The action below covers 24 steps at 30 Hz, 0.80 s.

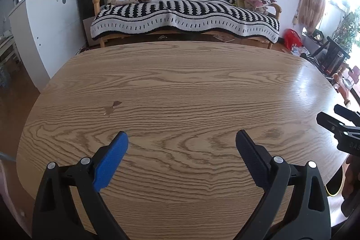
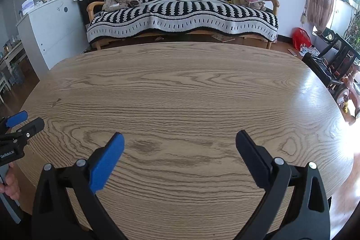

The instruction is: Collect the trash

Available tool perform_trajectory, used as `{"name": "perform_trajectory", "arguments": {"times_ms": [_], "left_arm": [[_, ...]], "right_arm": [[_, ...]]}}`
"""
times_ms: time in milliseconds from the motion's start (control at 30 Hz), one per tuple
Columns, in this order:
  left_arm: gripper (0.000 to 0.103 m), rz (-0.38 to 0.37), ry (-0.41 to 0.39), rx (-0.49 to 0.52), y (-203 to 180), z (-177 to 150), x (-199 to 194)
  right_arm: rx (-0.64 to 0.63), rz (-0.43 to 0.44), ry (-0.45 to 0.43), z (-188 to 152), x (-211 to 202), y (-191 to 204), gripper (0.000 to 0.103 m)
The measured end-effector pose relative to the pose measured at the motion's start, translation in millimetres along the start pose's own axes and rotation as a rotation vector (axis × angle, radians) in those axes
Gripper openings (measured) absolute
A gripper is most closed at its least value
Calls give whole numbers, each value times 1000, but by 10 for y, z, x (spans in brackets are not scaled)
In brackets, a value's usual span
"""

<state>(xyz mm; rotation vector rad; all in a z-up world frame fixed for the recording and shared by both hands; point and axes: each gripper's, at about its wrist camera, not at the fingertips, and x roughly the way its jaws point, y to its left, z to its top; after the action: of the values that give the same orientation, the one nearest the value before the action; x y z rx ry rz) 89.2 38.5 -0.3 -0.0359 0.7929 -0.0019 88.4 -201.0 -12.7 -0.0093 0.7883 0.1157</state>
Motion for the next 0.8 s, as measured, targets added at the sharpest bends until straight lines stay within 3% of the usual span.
{"name": "perform_trajectory", "arguments": {"times_ms": [800], "left_arm": [[93,20,19,-25,26,-16,28]], "right_arm": [[-5,-3,2,-24,-58,-35,96]]}}
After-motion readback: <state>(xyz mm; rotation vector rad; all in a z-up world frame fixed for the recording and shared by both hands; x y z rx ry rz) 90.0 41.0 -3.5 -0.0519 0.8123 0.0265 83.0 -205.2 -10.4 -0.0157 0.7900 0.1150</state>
